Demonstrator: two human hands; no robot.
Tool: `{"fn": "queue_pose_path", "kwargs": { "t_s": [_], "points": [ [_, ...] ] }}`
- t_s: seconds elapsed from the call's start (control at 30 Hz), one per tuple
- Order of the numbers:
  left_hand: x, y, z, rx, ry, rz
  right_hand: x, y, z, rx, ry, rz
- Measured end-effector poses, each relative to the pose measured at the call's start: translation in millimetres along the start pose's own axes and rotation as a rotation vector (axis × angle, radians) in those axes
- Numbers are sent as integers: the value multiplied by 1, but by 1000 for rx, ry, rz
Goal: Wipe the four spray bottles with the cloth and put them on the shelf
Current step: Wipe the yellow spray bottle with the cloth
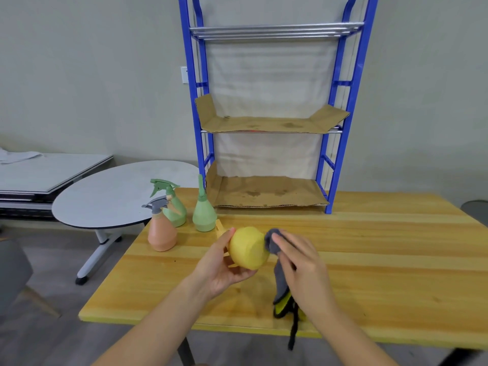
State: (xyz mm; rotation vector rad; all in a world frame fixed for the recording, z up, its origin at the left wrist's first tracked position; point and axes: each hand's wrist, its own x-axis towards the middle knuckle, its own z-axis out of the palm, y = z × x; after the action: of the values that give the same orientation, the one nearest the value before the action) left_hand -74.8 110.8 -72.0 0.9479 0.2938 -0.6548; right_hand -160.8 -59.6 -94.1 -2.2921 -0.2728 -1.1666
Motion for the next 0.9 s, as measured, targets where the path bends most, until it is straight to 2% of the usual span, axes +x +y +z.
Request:
{"fn": "queue_pose_path", "kwargs": {
  "t_s": [0.07, 0.1, 0.23, 0.3, 0.4, 0.5, 0.67, 0.9],
  "points": [
    [-1, -7, 4, 18, 3, 24, 11, -12, 4, 21, 36, 0],
    [0, -7, 4, 8, -6, 38, 11, -21, 9, 39, 5, -48],
    [3, 17, -1, -68, -6, 55, -13, -28, 20, 62, -221, -194],
    [-2, 26, -4, -62, -15, 87, -16, -9, 17, 26, -196, -137],
    [-11, 18, 0, 89, -52, 111, -1, 6, 9, 17, -75, 51],
    [-10, 12, 2, 131, -42, 194, 18, -3, 3, 31, -10, 92],
    [-4, 6, -10, 387, -54, 392, 23, 7, -12, 74, -3, 190],
    [21, -34, 12, 725, -67, 528, 6, 41, -65, -144, -49, 368]
  ]
}}
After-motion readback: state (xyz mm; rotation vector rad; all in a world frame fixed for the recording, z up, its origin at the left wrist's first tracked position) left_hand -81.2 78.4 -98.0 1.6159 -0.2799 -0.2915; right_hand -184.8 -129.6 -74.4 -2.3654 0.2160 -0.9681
